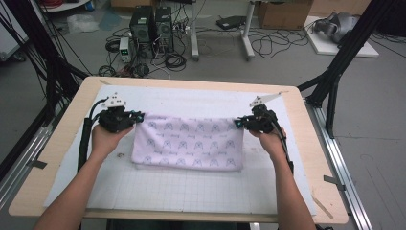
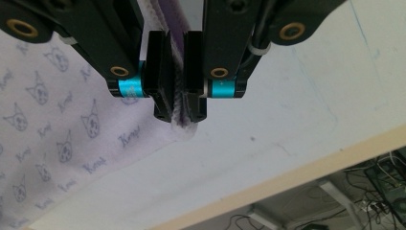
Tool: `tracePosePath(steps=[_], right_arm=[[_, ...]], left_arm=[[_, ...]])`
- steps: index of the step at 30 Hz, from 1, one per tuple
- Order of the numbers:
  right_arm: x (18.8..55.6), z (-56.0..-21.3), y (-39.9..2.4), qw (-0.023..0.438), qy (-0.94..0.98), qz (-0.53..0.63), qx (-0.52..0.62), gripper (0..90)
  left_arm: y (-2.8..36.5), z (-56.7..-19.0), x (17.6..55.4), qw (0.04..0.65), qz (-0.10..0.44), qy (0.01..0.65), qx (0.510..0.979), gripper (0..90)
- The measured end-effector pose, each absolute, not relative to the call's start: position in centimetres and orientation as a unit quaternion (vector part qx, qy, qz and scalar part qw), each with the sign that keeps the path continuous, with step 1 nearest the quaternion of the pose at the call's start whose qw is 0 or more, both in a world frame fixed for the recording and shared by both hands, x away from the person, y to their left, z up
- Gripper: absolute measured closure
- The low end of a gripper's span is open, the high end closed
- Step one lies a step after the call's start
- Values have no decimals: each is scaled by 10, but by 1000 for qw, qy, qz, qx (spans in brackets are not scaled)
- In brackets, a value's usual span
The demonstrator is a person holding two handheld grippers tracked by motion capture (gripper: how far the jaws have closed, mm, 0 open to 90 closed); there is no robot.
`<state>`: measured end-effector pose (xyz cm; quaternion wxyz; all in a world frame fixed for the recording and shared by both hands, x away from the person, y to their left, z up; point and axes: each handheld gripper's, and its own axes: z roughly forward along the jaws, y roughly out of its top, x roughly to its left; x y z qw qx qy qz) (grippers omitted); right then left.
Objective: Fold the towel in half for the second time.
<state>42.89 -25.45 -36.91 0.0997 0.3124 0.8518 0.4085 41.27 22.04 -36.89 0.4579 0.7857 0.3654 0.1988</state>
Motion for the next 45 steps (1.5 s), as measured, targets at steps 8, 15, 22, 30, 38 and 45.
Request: tracePosePath(steps=[8, 15, 22, 30, 38, 45], right_arm=[[454, -383, -256, 101, 834, 409, 356, 561], [423, -392, -251, 94, 847, 412, 324, 547], [390, -402, -248, 92, 862, 405, 292, 542], [364, -408, -243, 63, 874, 400, 269, 542], [348, -424, -246, 54, 879, 400, 255, 539], [349, -436, -247, 51, 889, 382, 247, 738]], left_arm=[[217, -388, 429, 412, 183, 391, 802, 587], [224, -399, 398, 424, 164, 367, 811, 599], [233, -413, 372, 426, 147, 359, 817, 606], [242, -424, 346, 438, 125, 343, 822, 620], [244, -432, 329, 432, 107, 326, 834, 655], [241, -444, 328, 399, 120, 324, 849, 780]])
